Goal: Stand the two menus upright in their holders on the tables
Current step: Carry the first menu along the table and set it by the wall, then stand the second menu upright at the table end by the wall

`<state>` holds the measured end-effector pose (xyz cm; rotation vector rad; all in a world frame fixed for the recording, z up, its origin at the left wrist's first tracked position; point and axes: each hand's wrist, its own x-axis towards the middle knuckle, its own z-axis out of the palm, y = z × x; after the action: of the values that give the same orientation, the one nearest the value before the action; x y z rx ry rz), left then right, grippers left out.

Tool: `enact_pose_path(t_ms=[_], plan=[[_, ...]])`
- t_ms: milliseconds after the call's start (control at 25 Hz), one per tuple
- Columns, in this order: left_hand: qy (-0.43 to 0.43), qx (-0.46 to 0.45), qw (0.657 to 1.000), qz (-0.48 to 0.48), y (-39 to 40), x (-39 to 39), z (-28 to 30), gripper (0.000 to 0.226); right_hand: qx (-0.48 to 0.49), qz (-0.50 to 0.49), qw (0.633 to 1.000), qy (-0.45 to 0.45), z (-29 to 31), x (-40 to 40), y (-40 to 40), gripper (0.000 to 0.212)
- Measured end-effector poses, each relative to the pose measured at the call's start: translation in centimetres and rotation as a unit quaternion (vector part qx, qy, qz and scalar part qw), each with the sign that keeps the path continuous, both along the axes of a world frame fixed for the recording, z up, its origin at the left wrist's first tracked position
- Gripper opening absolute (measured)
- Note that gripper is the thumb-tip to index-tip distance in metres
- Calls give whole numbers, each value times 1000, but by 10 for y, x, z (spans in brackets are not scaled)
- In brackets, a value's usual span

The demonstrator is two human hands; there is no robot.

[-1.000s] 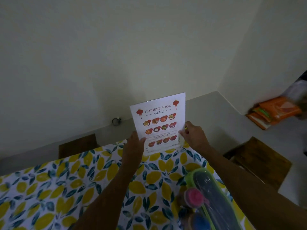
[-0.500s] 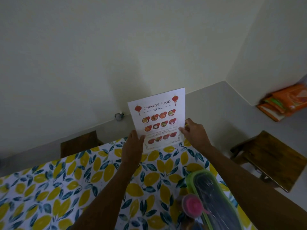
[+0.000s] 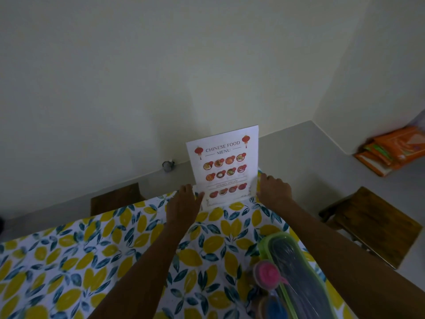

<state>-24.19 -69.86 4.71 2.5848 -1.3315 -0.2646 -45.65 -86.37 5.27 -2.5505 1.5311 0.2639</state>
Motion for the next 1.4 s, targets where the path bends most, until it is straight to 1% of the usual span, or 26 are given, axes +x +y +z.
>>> enact_pose_path(t_ms=[80,160,320,440,600,760,920,1080,1200,1320,1400], plan=[[-44,9,999,-22,23,6,2,55,-18,23,998,52,10,-1,15,52],[-53,14,998,-26,52,13,4,62,-28,53,997,57,24,3,34,56],[-42,11,999,-9,120,24,19,73,-18,106,994,10,48,30,92,63],[-50,26,998,2,189,41,34,72,-6,141,990,-24,55,63,155,70],[-74,11,997,34,290,65,52,81,25,192,981,-11,63,110,255,78],[-66,9,995,73,416,89,63,72,21,251,968,-10,75,156,376,79],[-85,21,989,116,539,110,68,82,27,295,955,-23,78,198,492,81],[-94,21,981,171,656,136,79,75,35,343,938,-26,76,236,601,80],[-86,43,975,201,721,152,83,73,28,367,930,-25,72,260,658,81],[-70,47,969,234,764,169,81,77,29,392,919,-25,69,284,695,82],[-69,47,967,241,784,181,78,74,38,399,916,-23,66,302,712,82]])
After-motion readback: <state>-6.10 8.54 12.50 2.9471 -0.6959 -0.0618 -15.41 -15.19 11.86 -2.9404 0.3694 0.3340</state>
